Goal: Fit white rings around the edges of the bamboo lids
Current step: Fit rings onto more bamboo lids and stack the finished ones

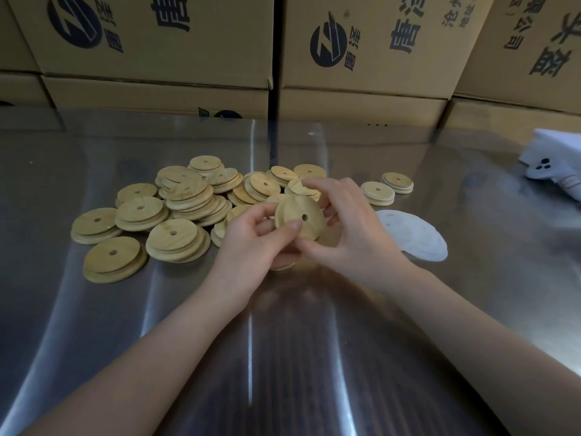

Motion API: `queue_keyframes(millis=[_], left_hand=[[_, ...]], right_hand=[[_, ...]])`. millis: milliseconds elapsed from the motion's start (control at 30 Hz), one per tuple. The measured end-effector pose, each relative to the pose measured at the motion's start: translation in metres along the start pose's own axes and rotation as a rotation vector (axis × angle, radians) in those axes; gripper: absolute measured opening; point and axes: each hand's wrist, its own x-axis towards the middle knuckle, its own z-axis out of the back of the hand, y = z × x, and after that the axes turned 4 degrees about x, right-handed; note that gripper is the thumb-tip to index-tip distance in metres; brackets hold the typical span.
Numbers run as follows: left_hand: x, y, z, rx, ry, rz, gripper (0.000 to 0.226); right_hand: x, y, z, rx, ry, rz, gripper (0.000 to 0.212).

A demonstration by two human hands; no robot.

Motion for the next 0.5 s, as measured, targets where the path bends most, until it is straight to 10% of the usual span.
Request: queue_keyframes(millis=[267, 500], left_hand=[[0.005, 0.002, 0.007, 0.003, -0.089, -0.06, 0.018], [0.007, 0.003, 0.01, -0.037, -0.085, -0.055, 0.023]], right_hand=[[0.011, -0.029, 0.026, -0.209, -0.107, -0.202, 0.024], [0.011, -0.054, 0.048, -0.578, 0.161, -0.606, 0.02]])
